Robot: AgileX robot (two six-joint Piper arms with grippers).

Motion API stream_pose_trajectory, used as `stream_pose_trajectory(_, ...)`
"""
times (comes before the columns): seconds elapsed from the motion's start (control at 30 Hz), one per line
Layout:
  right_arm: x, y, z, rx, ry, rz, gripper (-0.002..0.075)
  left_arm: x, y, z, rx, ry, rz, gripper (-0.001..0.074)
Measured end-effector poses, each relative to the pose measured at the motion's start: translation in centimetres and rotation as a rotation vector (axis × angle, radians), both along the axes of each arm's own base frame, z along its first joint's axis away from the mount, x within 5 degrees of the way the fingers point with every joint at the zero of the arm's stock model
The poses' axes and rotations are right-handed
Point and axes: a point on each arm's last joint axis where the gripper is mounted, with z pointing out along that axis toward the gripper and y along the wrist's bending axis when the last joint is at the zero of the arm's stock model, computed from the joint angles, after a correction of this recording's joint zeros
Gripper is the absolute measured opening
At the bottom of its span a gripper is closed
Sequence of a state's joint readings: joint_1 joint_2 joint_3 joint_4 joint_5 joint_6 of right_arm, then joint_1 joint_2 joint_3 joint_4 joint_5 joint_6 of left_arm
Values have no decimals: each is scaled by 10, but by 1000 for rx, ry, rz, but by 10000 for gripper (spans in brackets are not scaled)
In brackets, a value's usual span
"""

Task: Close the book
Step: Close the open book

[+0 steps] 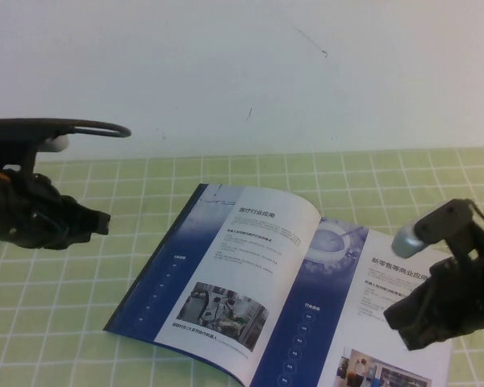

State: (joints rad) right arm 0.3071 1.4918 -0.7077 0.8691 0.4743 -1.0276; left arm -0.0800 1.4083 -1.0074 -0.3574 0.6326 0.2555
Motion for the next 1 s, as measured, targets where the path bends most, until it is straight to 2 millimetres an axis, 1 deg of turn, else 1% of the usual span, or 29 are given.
stream_pose_trajectory(0.07,3,4,-16,-24,48,9,-3,13,-4,-8,7,34,-14,-4)
stream_pose_trajectory(0.1,5,6,-27,-41,82,12,-3,23,-8,-12,10,46,-26,-4)
stream_pose_trajectory(0.17,7,6,-44,-65,133,13,-3,35,-16,-23,15,74,-48,-4)
stream_pose_trajectory(0.3,9,5,-70,-114,214,23,-3,54,-38,-41,62,107,-125,-4)
stream_pose_trajectory(0.4,11,6,-72,-112,225,29,-3,65,-50,-54,142,120,-177,-4)
stream_pose_trajectory(0.53,11,7,-72,-109,232,32,-3,81,-51,-74,228,151,-152,-4)
stream_pose_trajectory(0.67,11,7,-72,-109,233,33,-3,94,-49,-92,265,164,-111,-4)
stream_pose_trajectory(0.9,11,7,-73,-109,237,32,-3,101,-51,-126,266,215,-97,-4)
stream_pose_trajectory(1.0,11,7,-73,-108,238,32,-3,103,-52,-127,246,227,-82,-4)
